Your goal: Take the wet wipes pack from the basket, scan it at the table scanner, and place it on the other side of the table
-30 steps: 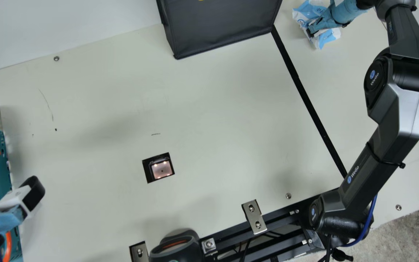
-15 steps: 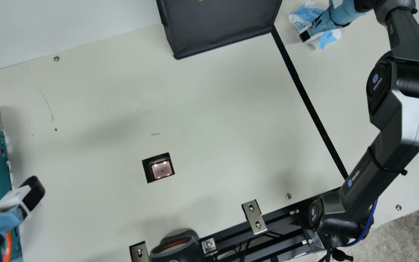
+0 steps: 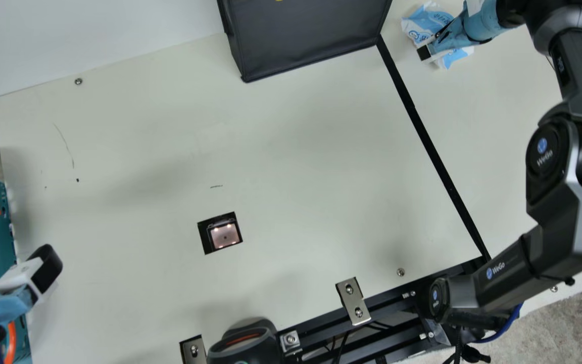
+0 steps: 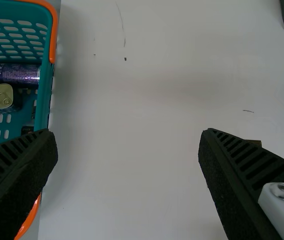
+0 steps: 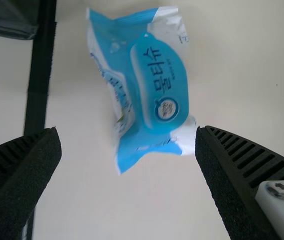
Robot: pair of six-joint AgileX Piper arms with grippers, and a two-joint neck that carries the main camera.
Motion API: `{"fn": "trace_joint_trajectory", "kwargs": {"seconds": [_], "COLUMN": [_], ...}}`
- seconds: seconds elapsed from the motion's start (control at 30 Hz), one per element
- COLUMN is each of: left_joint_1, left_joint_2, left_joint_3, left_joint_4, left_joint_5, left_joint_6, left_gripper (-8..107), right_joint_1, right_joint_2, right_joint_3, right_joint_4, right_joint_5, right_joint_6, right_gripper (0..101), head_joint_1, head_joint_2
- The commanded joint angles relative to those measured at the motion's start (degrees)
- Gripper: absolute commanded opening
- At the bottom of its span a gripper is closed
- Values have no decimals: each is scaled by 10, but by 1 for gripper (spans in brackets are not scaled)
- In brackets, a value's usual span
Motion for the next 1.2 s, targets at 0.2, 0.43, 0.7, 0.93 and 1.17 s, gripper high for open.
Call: {"fn": "trace_joint_trajectory", "kwargs": {"seconds": [0.2,0.43,0.7,0.93,1.17], "left_joint_1": [0,0,0,0,0], "left_joint_2": [0,0,0,0,0], "left_joint_3": [0,0,0,0,0], "left_joint_4": [0,0,0,0,0], "left_joint_5": [0,0,0,0,0], "left_joint_6": [0,0,0,0,0], "left_gripper": [90,90,90,90,90], "right_joint_1": [17,32,55,91,104], "right_joint_2": [-147,-267,-405,-526,-557], "right_joint_3": [146,247,331,366,367], "right_joint_4": [-21,-41,-66,-82,-85], "right_joint_5": [-19,-15,20,74,94], "right_joint_6": [81,147,223,290,310], "right_gripper": [95,95,95,95,95], "head_joint_1": [-17,-17,-17,-17,-17], "head_joint_2": [-1,-1,-1,-1,-1]}}
